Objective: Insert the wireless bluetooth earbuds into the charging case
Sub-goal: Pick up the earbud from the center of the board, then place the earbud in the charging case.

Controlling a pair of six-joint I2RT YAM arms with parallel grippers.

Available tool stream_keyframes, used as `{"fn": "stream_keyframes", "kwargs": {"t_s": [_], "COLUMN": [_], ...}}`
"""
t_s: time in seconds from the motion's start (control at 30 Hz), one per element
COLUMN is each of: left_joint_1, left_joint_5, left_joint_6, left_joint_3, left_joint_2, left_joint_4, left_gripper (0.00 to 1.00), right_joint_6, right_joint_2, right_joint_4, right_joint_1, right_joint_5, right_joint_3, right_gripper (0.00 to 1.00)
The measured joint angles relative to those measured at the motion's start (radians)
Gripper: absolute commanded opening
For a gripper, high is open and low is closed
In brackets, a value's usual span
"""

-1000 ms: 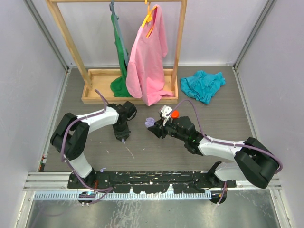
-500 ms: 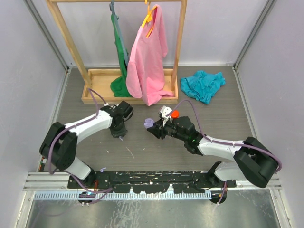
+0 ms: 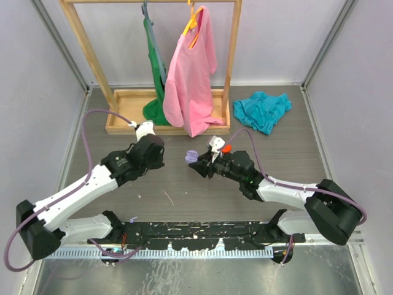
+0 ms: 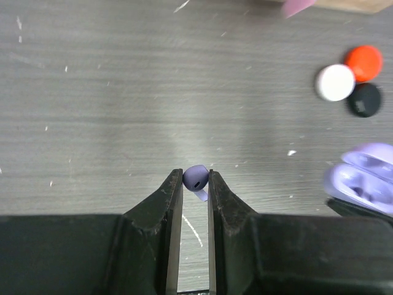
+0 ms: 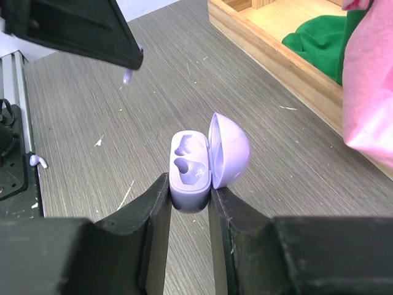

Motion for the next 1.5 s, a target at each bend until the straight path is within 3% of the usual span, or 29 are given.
{"fn": "stream_keyframes", "kwargs": {"t_s": [0.37,0.77,1.1,1.5], "left_joint_1": [-0.102,-0.139,-0.200,-0.278], "left_joint_5": [-0.025,0.103,0.131,0.064], "left_joint_6": [0.198,0.352,0.432,0.555], "left_joint_3": [-0.087,-0.208,-0.214,-0.214], "left_joint_2": [-0.176,-0.218,-0.206,-0.163], "left_joint_4": [0.271,0.606,0.724,0.733], "left_gripper": [0.14,0.11,0.10,0.09], "right_joint_6": [0.000,0.013,0.036,0.036], "right_joint_2": [-0.002,-0.035,-0.038,-0.058], "right_joint_4": [0.059,0.119,0.159,0.167], "right_joint_1": [0.000,0.003,0.003,0.003], "right_joint_5": [-0.019,-0.067,-0.092,-0.097], "right_joint_3": [-0.001,-0.013,-0.024,-0.038], "right_gripper": [0.01,0.01,0.01,0.01]}}
